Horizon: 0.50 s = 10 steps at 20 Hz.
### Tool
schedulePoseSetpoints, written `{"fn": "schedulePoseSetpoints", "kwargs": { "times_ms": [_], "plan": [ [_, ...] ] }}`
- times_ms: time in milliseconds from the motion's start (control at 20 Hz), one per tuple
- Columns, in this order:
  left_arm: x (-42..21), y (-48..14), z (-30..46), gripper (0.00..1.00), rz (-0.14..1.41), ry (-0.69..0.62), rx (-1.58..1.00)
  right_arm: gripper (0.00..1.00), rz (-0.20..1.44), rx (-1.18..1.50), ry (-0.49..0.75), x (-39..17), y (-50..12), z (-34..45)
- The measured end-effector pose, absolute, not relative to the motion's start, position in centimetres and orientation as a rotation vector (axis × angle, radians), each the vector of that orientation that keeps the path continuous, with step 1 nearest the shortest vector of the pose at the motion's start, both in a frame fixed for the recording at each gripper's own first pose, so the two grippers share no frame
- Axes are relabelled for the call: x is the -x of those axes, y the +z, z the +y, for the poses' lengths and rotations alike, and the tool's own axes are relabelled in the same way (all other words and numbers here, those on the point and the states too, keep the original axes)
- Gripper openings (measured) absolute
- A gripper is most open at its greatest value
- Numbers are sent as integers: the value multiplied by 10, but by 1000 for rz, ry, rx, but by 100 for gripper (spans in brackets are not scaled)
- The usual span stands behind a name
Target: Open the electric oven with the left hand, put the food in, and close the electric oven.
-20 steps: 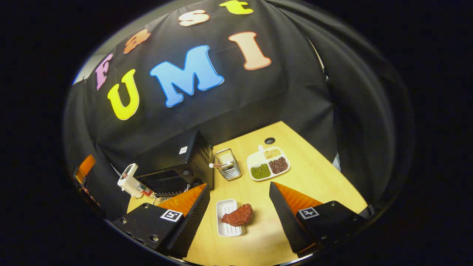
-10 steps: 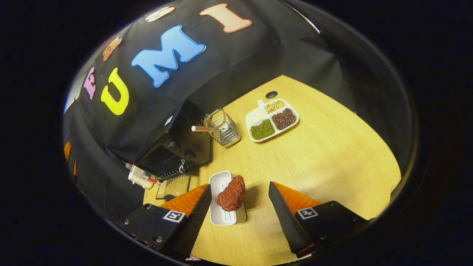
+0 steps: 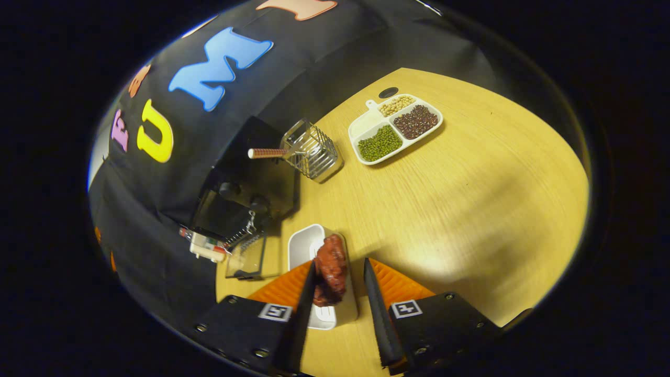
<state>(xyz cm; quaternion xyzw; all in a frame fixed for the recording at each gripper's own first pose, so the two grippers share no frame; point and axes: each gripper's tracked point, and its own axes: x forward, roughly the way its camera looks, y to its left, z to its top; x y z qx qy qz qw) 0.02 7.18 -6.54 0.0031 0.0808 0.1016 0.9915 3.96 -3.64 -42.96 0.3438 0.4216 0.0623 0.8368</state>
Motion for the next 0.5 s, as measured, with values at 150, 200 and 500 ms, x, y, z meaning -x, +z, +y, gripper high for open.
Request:
{"fn": "schedulePoseSetpoints", "kwargs": {
  "times_ms": [150,200,500],
  "plan": [
    [7,-64,69,100,170,222,-13,30,895,-877,170,-41,-425,-25],
    [9,-65,68,96,174,224,-18,29,889,-917,184,-41,-418,-28],
    [17,-61,57,92,178,214,-30,10,883,-997,211,-43,-402,-23]
  ]
}}
